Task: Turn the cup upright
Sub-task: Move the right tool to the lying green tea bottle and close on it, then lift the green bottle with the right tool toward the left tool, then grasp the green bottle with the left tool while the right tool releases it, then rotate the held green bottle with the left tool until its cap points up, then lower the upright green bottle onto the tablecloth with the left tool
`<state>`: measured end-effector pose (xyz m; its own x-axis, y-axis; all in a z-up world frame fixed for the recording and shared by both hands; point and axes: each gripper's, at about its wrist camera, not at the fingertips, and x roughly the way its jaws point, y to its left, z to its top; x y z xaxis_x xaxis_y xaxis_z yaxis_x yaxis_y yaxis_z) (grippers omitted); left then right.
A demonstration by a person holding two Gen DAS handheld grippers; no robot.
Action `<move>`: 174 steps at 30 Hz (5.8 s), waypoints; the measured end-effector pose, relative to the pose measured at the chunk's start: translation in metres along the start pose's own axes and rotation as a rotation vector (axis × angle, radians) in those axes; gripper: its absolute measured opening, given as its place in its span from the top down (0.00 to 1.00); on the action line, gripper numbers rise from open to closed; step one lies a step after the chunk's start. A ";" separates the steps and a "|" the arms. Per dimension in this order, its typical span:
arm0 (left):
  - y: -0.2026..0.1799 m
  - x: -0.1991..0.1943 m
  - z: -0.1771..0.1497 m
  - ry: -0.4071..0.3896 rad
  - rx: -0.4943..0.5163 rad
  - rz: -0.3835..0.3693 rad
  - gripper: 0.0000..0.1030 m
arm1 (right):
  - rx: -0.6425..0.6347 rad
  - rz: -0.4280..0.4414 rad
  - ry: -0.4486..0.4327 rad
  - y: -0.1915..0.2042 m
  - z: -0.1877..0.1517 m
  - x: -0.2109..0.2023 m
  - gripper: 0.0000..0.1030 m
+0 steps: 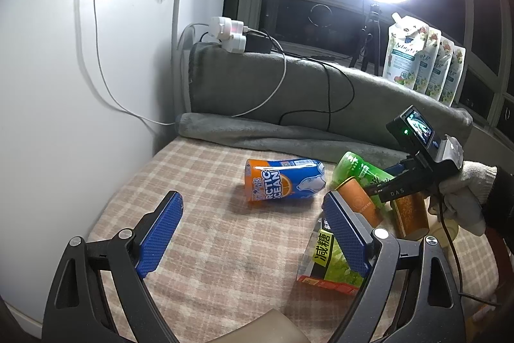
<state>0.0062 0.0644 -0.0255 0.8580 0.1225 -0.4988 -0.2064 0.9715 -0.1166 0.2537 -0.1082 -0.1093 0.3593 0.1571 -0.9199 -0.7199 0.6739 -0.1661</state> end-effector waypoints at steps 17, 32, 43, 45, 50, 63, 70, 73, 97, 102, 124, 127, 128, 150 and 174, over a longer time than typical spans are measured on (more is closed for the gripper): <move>-0.007 -0.009 0.001 -0.021 0.027 -0.008 0.13 | -0.010 -0.042 -0.147 0.009 -0.019 -0.066 0.39; -0.069 -0.024 -0.001 -0.012 0.281 -0.208 0.13 | -0.066 0.106 -0.204 0.055 -0.152 -0.154 0.39; -0.136 -0.019 -0.027 0.175 0.605 -0.455 0.13 | -0.131 0.272 -0.146 0.068 -0.202 -0.126 0.38; -0.147 -0.017 -0.030 0.202 0.647 -0.483 0.13 | -0.137 0.292 -0.132 0.069 -0.206 -0.117 0.38; -0.170 -0.012 -0.038 0.270 0.761 -0.531 0.13 | -0.132 0.309 -0.115 0.066 -0.211 -0.097 0.36; -0.237 0.005 -0.055 0.420 1.137 -0.635 0.13 | 0.228 0.251 -0.364 0.004 -0.287 -0.160 0.21; -0.274 0.009 -0.094 0.515 1.404 -0.658 0.13 | 0.452 0.216 -0.394 -0.014 -0.346 -0.169 0.21; -0.280 0.011 -0.111 0.531 1.509 -0.652 0.13 | 0.501 0.206 -0.394 -0.016 -0.361 -0.171 0.21; -0.268 0.048 -0.080 0.565 1.194 -0.618 0.36 | 0.561 0.202 -0.424 -0.018 -0.351 -0.165 0.21; -0.259 0.048 -0.067 0.509 1.033 -0.638 0.36 | 0.559 0.213 -0.429 -0.013 -0.346 -0.162 0.21; -0.197 0.062 -0.055 0.315 0.350 -0.643 0.45 | 0.529 0.237 -0.442 0.000 -0.306 -0.156 0.21; -0.193 0.061 -0.057 0.303 0.355 -0.635 0.46 | 0.527 0.233 -0.444 0.002 -0.303 -0.157 0.21; -0.192 0.060 -0.057 0.301 0.354 -0.635 0.46 | 0.528 0.232 -0.444 0.003 -0.302 -0.157 0.21; -0.177 0.042 -0.066 0.292 0.368 -0.646 0.46 | 0.558 0.216 -0.456 0.008 -0.292 -0.156 0.21; -0.191 0.026 -0.077 0.270 0.441 -0.614 0.46 | 0.610 0.206 -0.474 0.009 -0.302 -0.164 0.21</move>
<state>0.0317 -0.1333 -0.0824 0.6030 -0.4583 -0.6529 0.5185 0.8472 -0.1158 0.0087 -0.3461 -0.0677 0.5674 0.5190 -0.6393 -0.3966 0.8526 0.3402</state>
